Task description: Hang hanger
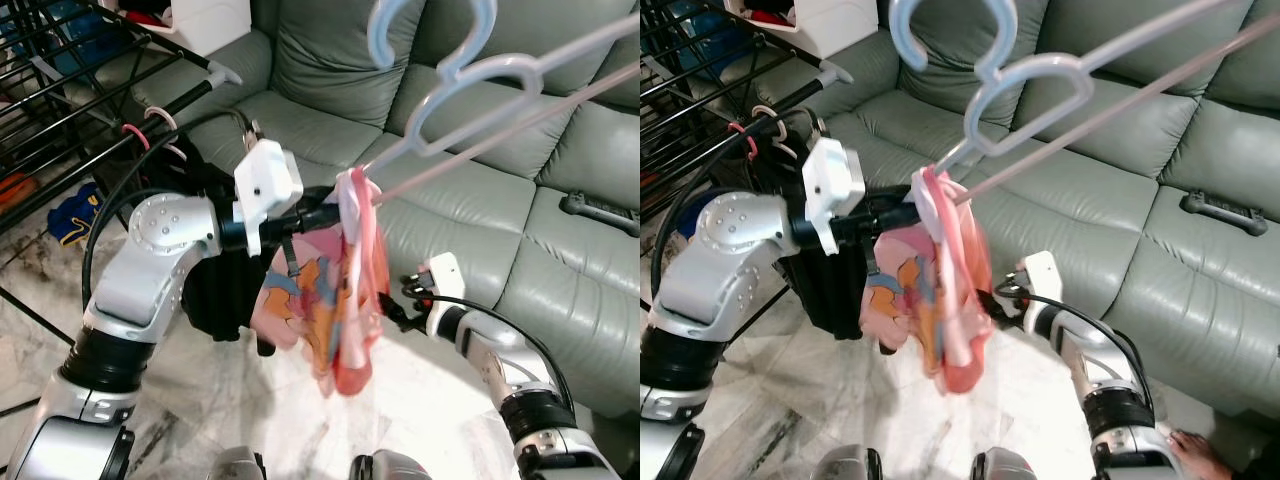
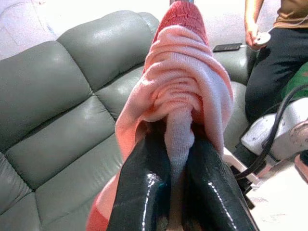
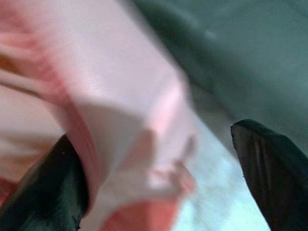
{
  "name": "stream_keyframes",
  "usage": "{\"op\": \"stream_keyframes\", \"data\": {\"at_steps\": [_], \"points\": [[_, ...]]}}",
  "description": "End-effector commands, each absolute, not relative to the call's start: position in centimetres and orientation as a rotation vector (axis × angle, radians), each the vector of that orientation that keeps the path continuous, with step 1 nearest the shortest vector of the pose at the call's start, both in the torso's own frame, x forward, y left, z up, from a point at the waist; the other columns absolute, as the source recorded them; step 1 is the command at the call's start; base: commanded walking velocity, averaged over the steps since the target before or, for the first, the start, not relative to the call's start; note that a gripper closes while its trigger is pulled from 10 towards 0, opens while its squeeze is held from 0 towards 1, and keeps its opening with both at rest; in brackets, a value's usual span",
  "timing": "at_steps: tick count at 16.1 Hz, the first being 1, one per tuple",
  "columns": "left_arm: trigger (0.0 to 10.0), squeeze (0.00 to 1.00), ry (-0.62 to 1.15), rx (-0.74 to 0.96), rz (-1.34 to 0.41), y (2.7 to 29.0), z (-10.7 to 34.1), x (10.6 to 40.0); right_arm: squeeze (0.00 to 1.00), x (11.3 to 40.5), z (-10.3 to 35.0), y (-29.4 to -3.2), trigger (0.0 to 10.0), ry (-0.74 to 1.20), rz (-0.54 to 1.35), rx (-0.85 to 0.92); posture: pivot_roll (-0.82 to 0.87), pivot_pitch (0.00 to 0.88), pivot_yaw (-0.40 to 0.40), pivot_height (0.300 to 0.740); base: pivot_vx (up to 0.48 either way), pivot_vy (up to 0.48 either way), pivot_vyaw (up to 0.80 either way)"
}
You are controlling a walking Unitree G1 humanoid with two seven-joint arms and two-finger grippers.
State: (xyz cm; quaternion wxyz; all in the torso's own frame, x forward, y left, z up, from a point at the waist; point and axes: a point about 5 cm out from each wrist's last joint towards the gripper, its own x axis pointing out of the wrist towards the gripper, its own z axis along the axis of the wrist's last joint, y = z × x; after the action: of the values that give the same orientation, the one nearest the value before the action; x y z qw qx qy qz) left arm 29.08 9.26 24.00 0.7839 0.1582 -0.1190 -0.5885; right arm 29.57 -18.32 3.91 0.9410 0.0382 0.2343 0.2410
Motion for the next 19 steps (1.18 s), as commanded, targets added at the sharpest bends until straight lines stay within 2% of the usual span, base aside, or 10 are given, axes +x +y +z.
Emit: {"op": "stream_keyframes", "data": {"at_steps": [1,3,4,6,8,10,13,16,19], "points": [[0.0,0.00,-0.310,0.356,-1.232,10.0,25.5,29.3,0.00,29.8,3.9,-20.4,0.0,0.484,0.372,0.065,0.00,0.080,-0.003,0.740,0.000,0.000,0.00],[0.0,0.00,-0.291,0.372,-1.191,11.0,25.5,29.8,0.00,29.5,4.3,-23.9,0.0,0.470,0.211,0.083,-0.01,0.088,-0.006,0.740,0.000,0.000,0.00],[0.0,0.00,-0.288,0.381,-1.187,11.2,25.5,29.9,0.00,29.4,4.5,-24.8,0.0,0.465,0.176,0.085,-0.01,0.088,-0.006,0.740,0.000,0.000,0.00],[0.0,0.00,-0.254,0.387,-1.165,11.9,25.0,30.3,0.00,29.2,5.8,-28.3,0.0,0.407,0.022,0.032,-0.02,0.092,-0.004,0.740,0.000,0.000,0.00],[0.0,0.00,-0.152,0.440,-1.182,13.2,22.7,30.4,0.00,29.9,9.9,-32.3,0.0,0.231,-0.176,-0.008,-0.03,0.089,0.000,0.740,0.000,0.000,0.00],[0.0,0.00,-0.051,0.478,-1.222,14.0,20.5,30.1,0.00,31.1,13.9,-34.0,0.0,0.088,-0.266,-0.024,-0.04,0.086,0.004,0.740,0.000,0.000,0.00],[0.0,0.00,0.113,0.508,-1.249,15.4,16.8,30.0,0.00,33.3,19.4,-33.7,0.0,-0.114,-0.295,-0.037,-0.04,0.079,0.001,0.740,0.000,0.000,0.00],[0.0,0.00,0.180,0.540,-1.223,16.2,14.5,30.1,0.00,34.5,21.8,-32.2,0.0,-0.208,-0.258,-0.034,-0.04,0.071,-0.007,0.740,0.000,0.000,0.00],[0.0,0.00,0.236,0.581,-1.174,17.1,12.6,30.5,0.00,35.0,21.8,-30.8,0.0,-0.219,-0.204,-0.053,-0.05,0.068,-0.010,0.740,0.000,0.000,0.00]]}}
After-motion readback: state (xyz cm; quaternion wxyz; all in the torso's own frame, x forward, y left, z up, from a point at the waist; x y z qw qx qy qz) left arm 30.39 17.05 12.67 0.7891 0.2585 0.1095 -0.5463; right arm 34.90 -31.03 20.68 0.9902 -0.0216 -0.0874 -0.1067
